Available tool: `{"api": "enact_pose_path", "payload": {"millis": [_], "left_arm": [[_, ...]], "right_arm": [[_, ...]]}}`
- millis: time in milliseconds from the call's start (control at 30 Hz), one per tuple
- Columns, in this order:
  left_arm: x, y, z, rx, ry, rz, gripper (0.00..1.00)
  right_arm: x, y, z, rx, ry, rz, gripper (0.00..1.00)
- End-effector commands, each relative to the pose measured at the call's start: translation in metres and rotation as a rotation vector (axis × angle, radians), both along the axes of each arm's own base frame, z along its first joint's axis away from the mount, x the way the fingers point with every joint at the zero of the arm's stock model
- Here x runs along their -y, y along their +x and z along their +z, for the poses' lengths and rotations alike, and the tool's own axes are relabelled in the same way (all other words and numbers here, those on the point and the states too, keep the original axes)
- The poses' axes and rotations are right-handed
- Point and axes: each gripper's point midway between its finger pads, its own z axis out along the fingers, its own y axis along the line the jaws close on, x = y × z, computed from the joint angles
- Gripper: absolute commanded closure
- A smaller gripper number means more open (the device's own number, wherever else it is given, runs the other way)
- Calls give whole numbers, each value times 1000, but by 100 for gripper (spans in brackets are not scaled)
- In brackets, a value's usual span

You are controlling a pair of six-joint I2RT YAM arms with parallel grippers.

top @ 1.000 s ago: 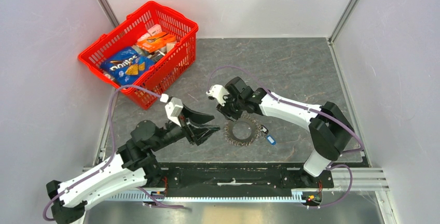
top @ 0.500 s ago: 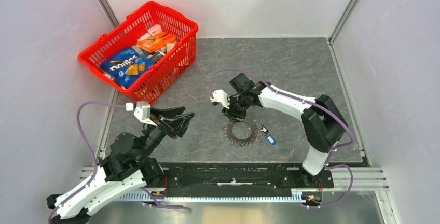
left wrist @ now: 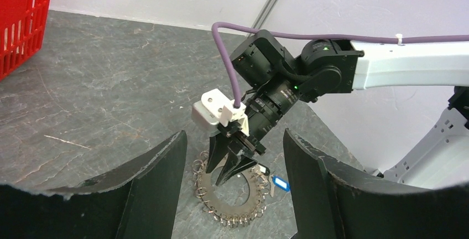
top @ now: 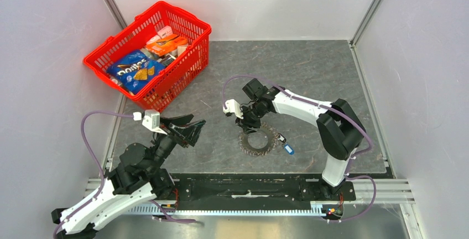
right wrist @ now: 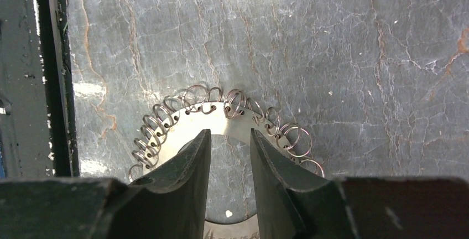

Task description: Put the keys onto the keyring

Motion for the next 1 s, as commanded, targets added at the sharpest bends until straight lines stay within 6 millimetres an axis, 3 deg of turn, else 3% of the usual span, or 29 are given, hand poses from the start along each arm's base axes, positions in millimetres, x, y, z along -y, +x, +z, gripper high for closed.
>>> {"api": "enact_pose_path", "payload": {"millis": [0,500,967], "left_arm": [[-4,1,5,-2,-42,19,29],[-2,0,5,5,-49,7,29],[-4,0,5,7,-55,12,29]], "right_arm": [[-17,14,5,36,47,23,61],[-22,35,1,73,71,-12,62],[-20,37,-10,43,64,-20,64]]}}
